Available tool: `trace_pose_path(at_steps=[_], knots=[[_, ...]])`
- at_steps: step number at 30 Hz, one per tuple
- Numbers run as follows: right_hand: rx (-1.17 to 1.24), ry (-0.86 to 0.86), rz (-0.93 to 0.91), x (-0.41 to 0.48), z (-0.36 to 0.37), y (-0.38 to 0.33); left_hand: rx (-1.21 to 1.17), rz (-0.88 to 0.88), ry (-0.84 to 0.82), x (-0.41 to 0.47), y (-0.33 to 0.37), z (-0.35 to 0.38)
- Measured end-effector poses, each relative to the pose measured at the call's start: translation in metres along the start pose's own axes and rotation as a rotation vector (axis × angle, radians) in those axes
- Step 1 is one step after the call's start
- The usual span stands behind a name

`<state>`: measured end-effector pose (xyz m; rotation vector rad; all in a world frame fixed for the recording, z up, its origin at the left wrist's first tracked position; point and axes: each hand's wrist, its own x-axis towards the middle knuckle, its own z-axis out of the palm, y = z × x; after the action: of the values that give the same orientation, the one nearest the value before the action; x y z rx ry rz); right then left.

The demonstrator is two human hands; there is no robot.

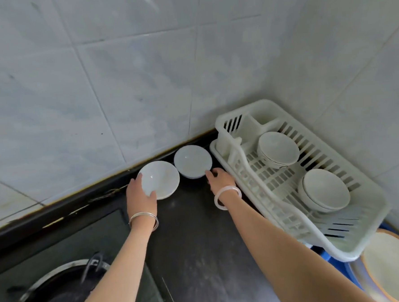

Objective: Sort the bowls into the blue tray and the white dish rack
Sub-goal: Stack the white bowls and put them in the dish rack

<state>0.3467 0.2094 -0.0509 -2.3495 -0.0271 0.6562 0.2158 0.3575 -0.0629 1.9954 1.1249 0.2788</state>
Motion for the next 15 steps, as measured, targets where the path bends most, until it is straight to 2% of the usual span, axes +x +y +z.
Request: trace_pose_path(at_steps=[4, 9, 11, 15], knots=[[0.186, -0.016, 0.108, 0.017, 0.011, -0.009, -0.136, -0.083, -0.012, 0.003, -0.006, 0.002], [0.570, -0.034, 0.224, 0.022, 0.012, -0.017, -0.274, -0.134, -0.033, 0.005, -0.012, 0.005], [0.622, -0.017, 0.235, 0.020, 0.009, -0.017, -0.318, -0.136, -0.031, 0.005, -0.014, 0.005], [0.580, 0.028, 0.152, 0.010, -0.002, -0.016, -0.365, -0.139, -0.041, 0.007, -0.017, 0.006]])
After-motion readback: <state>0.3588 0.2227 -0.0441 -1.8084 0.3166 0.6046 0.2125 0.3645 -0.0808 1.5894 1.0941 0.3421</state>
